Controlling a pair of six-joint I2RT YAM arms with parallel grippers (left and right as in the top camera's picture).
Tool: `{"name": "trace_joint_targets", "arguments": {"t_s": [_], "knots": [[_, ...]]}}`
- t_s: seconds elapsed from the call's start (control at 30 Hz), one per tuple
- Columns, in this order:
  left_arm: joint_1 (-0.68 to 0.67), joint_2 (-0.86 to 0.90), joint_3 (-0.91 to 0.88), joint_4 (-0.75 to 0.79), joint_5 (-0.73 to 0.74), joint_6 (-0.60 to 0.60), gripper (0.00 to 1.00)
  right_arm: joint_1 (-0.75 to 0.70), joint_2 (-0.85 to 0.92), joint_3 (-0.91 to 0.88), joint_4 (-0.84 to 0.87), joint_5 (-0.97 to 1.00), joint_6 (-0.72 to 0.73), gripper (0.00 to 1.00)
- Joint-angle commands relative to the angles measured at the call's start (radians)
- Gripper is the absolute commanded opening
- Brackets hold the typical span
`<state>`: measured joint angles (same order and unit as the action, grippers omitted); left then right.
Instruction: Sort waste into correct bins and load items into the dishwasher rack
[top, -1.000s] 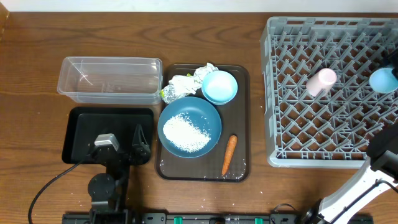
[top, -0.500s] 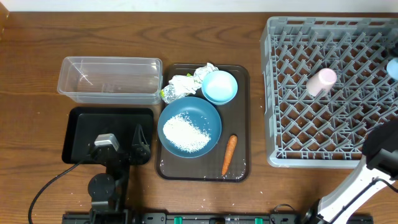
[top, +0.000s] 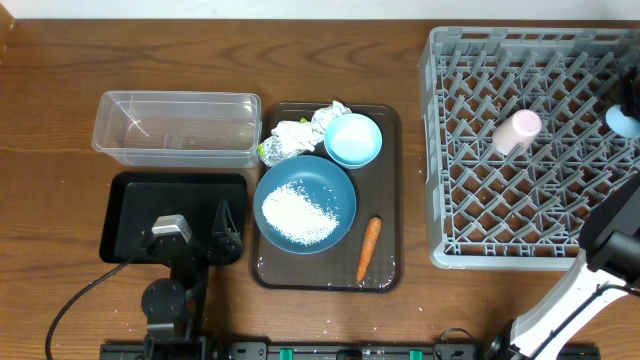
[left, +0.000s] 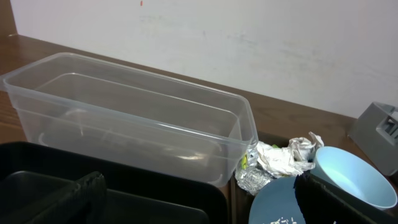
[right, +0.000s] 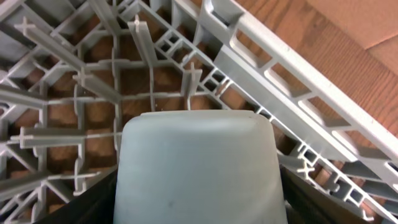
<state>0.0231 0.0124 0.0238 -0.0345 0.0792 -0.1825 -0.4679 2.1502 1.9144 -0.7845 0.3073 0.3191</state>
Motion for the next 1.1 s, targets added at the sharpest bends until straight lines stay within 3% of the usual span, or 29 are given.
{"name": "trace_joint_targets", "arguments": {"t_s": [0.0, 0.7, 0.97, 1.07], "knots": [[-0.004, 0.000, -0.020, -0.028, 0.011, 0.010, 0.99, 0.017, 0.001, -0.011, 0.033, 0.032, -0.021, 0.67], [-0.004, 0.000, -0.020, -0.028, 0.011, 0.010, 0.99, 0.082, 0.001, -0.129, 0.186, 0.030, -0.019, 0.71], [-0.004, 0.000, -0.020, -0.028, 0.010, 0.010, 0.99, 0.082, -0.049, -0.109, 0.095, 0.034, -0.025, 0.77], [-0.004, 0.000, -0.020, -0.028, 0.011, 0.010, 0.99, 0.082, -0.110, -0.109, 0.064, 0.029, -0.025, 0.87]]}}
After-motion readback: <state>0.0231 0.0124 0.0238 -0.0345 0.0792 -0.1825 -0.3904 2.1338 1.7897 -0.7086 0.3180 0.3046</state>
